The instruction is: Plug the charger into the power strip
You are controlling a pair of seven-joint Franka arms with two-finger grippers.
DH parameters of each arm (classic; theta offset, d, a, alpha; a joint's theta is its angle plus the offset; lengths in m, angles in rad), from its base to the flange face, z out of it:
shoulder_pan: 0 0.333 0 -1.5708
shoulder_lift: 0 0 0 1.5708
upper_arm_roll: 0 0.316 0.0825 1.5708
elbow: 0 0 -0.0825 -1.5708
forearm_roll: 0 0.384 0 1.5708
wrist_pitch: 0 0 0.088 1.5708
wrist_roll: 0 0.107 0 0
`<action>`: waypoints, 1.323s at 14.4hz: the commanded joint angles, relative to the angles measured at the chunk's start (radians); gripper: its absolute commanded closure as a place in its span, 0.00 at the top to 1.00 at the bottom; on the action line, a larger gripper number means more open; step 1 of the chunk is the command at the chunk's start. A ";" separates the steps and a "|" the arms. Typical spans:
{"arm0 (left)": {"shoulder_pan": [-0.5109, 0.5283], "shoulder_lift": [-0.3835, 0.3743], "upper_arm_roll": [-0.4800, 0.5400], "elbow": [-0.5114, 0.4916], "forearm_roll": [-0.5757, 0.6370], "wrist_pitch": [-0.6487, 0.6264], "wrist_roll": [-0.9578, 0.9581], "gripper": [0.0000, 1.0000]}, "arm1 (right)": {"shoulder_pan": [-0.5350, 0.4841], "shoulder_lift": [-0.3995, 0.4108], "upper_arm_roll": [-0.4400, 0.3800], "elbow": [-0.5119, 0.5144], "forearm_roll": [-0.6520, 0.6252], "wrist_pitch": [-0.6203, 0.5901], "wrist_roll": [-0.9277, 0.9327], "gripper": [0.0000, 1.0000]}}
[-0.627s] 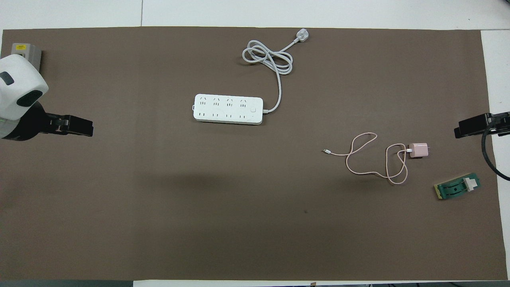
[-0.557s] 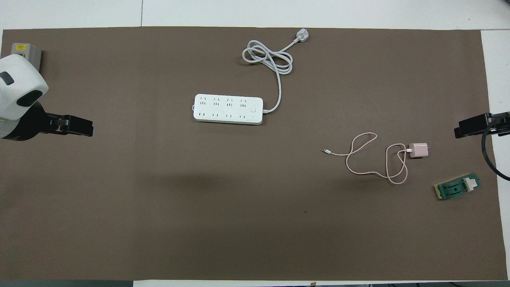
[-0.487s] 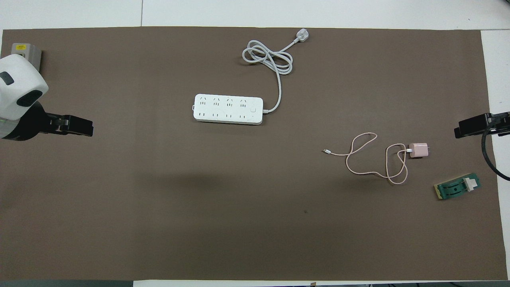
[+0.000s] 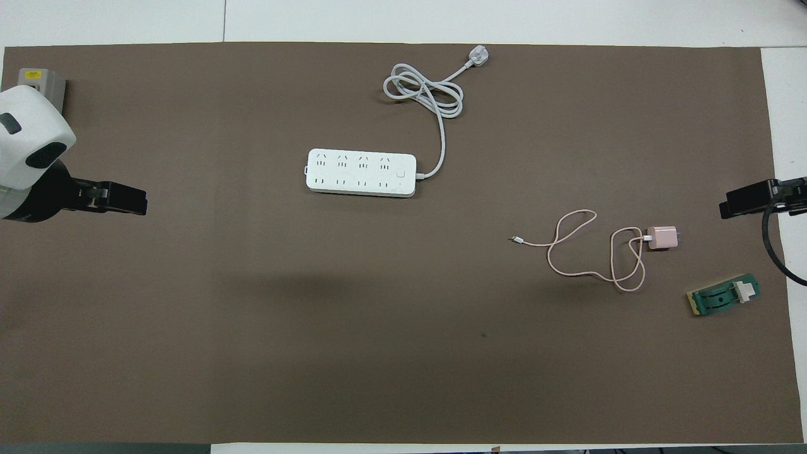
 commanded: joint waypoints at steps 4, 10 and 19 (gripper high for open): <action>0.007 -0.007 -0.007 -0.015 -0.004 0.014 -0.009 1.00 | -0.011 0.007 0.006 0.006 -0.010 0.018 0.009 1.00; 0.004 -0.016 -0.002 -0.001 -0.004 -0.004 -0.044 1.00 | -0.020 -0.003 0.006 -0.027 -0.004 0.087 0.209 1.00; 0.016 0.011 0.008 0.069 -0.017 -0.032 -0.084 1.00 | -0.101 0.057 0.005 -0.067 0.155 0.056 0.670 1.00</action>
